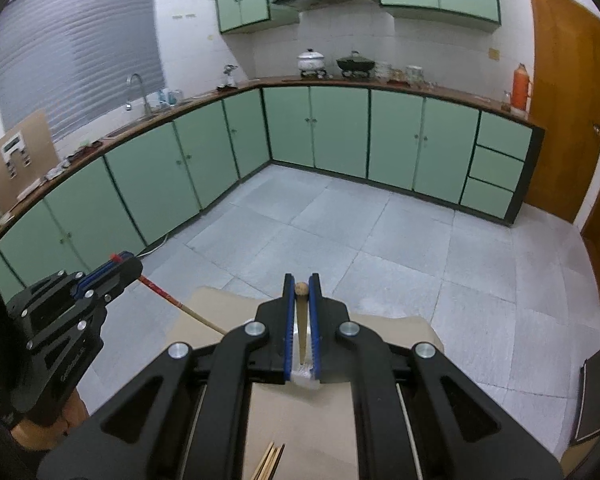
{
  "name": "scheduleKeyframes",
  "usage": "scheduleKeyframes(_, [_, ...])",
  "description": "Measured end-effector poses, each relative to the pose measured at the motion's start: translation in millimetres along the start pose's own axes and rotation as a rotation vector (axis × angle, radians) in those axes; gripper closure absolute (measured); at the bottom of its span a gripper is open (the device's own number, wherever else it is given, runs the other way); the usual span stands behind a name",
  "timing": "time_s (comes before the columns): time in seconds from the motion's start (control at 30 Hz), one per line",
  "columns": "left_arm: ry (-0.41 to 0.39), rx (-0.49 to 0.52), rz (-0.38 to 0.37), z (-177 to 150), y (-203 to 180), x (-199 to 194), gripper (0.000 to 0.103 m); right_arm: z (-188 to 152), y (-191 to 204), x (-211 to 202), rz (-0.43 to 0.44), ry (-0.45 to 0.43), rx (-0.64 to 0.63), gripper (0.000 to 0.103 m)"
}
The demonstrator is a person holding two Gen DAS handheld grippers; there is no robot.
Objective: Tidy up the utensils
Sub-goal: 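Carry both chopsticks upright to the white holder and drop them in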
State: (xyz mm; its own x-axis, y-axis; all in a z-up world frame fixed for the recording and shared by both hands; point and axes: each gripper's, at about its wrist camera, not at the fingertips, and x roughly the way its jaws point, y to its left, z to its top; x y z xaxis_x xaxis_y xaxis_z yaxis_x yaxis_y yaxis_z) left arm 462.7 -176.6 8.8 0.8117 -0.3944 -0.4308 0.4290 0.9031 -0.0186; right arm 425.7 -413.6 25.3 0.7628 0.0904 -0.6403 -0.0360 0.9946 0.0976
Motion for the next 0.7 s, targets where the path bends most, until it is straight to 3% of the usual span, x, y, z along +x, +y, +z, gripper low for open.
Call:
scheduleKeyframes(0.3, [0.132, -0.052, -0.002, -56, 15, 78, 0.097, -30, -32, 82, 0.005, 0.103, 0.080, 0.097])
scheduleKeyframes(0.53, [0.150, -0.059, 0.018, -62, 28, 73, 0.090, -41, -36, 70, 0.000, 0.076, 0.084, 0.092])
scheduleKeyframes(0.57, [0.137, -0.058, 0.018, -60, 29, 62, 0.088, -44, -37, 59, 0.011, 0.061, 0.087, 0.092])
scheduleKeyframes(0.7, [0.088, -0.038, 0.030, -57, 31, 19, 0.058, -69, -37, 11, 0.030, -0.004, 0.074, 0.086])
